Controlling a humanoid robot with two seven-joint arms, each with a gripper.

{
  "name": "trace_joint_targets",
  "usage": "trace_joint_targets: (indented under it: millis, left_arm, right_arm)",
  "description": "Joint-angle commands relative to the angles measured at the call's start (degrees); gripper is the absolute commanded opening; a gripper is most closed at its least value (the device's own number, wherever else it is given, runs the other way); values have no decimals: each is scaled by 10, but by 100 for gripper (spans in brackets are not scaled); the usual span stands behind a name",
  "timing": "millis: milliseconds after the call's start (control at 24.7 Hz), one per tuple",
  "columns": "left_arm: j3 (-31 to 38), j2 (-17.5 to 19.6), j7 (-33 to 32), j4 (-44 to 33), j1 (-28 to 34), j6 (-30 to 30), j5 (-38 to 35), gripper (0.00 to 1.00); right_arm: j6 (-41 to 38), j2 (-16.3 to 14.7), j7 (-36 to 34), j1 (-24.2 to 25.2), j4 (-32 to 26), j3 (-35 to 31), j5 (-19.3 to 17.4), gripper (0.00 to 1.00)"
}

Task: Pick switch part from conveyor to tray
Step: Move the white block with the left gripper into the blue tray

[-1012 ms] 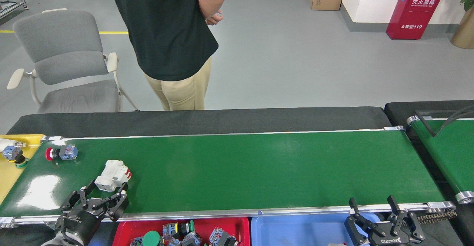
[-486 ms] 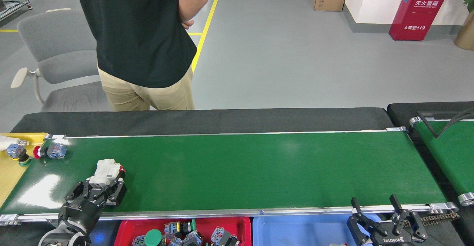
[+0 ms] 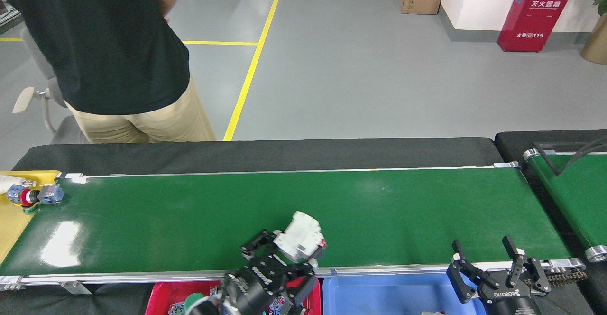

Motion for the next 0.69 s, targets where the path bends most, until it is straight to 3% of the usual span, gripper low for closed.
trace_joint_targets:
  millis: [0, 40, 81, 121, 283, 405, 526, 648]
  left_arm:
    - [-44, -3, -2, -8, 1, 24, 1, 54]
    - [-56, -3, -2, -8, 6, 38, 0, 70]
    - [-71, -4, -2, -11, 13, 65, 0, 94]
    - [-80, -4, -1, -14, 17, 93, 2, 100]
    - [-75, -5, 0, -20, 20, 108, 6, 100]
    - [-26, -3, 6, -33, 33, 160, 3, 100]
    - [87, 2, 60, -65, 52, 196, 1, 100]
    - [258, 29, 93, -76, 68, 187, 1, 100]
  right_arm:
    - [-6, -7, -1, 3, -7, -16, -29, 98]
    - [-6, -9, -1, 5, -7, -17, -37, 98]
    - [-6, -15, -2, 7, -7, -17, -43, 98]
    - [-6, -24, -2, 8, -6, -17, -44, 98]
    - [-4, -27, -1, 10, 3, -17, -45, 98]
    - [-5, -27, 0, 16, 1, -16, -44, 98]
    - [-6, -27, 0, 16, 1, -13, -44, 98]
    - [-7, -27, 0, 19, 0, -2, -43, 98]
